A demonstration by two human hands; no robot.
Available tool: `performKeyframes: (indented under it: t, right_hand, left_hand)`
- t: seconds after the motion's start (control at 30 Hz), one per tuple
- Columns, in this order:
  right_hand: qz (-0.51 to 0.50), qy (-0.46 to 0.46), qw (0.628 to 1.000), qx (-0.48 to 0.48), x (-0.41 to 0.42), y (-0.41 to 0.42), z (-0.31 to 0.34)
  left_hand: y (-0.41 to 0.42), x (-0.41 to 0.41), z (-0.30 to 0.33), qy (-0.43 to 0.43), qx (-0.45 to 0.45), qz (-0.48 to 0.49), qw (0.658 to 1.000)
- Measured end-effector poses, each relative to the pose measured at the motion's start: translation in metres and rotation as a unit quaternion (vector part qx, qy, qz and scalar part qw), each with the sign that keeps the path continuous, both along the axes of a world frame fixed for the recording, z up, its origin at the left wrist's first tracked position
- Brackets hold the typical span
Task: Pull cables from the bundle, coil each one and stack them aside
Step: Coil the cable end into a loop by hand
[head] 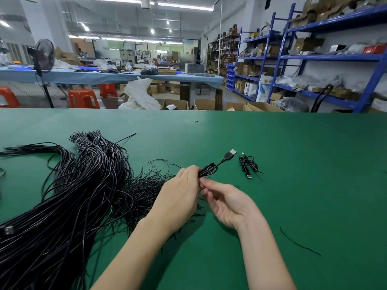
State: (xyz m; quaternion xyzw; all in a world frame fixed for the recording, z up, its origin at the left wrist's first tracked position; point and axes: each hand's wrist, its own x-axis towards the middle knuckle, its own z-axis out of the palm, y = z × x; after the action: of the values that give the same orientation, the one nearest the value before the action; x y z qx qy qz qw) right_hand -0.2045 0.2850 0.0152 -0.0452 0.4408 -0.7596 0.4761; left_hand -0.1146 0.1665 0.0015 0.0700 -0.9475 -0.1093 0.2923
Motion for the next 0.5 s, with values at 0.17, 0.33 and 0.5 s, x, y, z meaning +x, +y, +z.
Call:
performKeyframes:
  t: [0.17, 0.33, 0.5]
  right_hand:
    - [-0.013, -0.002, 1.000, 0.003, -0.0001, -0.0014, -0.0014]
    - [-0.022, -0.006, 1.000, -0.003, 0.0022, -0.0018, -0.0016]
    - [-0.065, 0.081, 0.995, 0.008, -0.0010, -0.0011, 0.0011]
  left_hand:
    - [0.0021, -0.0022, -0.0019, -0.006, 0.012, 0.006, 1.000]
    - [0.0031, -0.0025, -0.0003, -0.026, 0.012, 0.011, 1.000]
    - [0.0059, -0.0026, 0.0047, -0.056, 0.011, 0.025, 0.998]
